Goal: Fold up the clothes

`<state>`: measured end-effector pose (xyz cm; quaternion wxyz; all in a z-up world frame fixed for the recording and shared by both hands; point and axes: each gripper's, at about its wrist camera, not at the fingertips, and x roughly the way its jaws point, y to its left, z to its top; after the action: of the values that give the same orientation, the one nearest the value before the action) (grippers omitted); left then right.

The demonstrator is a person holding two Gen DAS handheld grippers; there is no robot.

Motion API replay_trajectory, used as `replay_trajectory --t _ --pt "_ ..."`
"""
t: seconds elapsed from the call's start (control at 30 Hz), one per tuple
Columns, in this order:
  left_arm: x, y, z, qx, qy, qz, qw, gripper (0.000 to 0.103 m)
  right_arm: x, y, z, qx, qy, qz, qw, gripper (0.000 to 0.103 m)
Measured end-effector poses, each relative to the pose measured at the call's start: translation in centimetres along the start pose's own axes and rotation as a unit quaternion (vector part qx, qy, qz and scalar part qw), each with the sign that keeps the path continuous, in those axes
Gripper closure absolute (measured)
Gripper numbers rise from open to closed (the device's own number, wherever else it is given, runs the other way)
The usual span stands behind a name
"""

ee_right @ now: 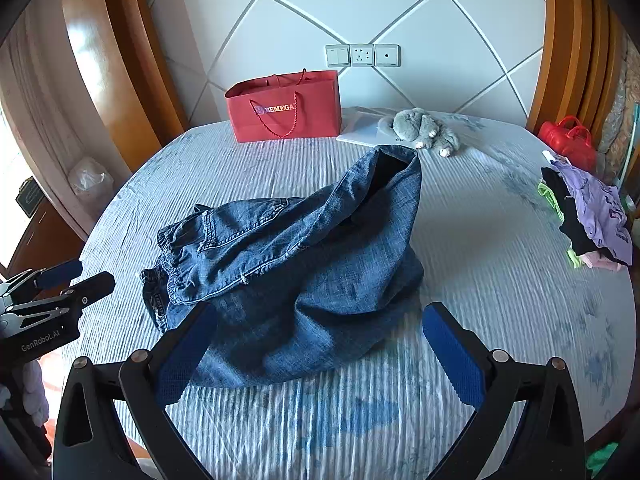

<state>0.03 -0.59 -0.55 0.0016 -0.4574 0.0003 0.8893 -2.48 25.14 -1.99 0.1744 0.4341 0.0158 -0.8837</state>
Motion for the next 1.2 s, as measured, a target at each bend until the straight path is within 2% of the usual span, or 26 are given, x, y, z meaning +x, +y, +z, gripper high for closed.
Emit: replay_trajectory --t 0.4,0.53,0.6,0.93,1.2 --pt "0.8 0.0 0.1 -0.005 0.007 -0.024 0.9997 0.032 0.5 -0.3 0.1 0.005 0.003 -0.002 1.000 0.000" --pt "1.7 0.1 -0.2 -0.005 0.006 -0.059 0.9982 0.032 1.2 -1.3 0.1 0.018 0.007 -0.002 1.000 0.000" --pt "2.6 -0.3 -0.4 0.008 0.009 -0.062 0.9980 0.032 1.9 -1.9 0.1 0.024 0.014 -0.003 1.000 0.000" --pt "11.1 -2.5 -0.8 0.065 0.056 -0.028 0.9959 0.032 5.6 -4.6 0.5 0.038 0.044 0.000 0.998 0.000" --pt "17.1 -3.8 -0.9 0.073 0.074 -0.013 0.9945 0.032 9.9 -7.2 0.3 0.044 0.079 -0.002 0.996 0.000"
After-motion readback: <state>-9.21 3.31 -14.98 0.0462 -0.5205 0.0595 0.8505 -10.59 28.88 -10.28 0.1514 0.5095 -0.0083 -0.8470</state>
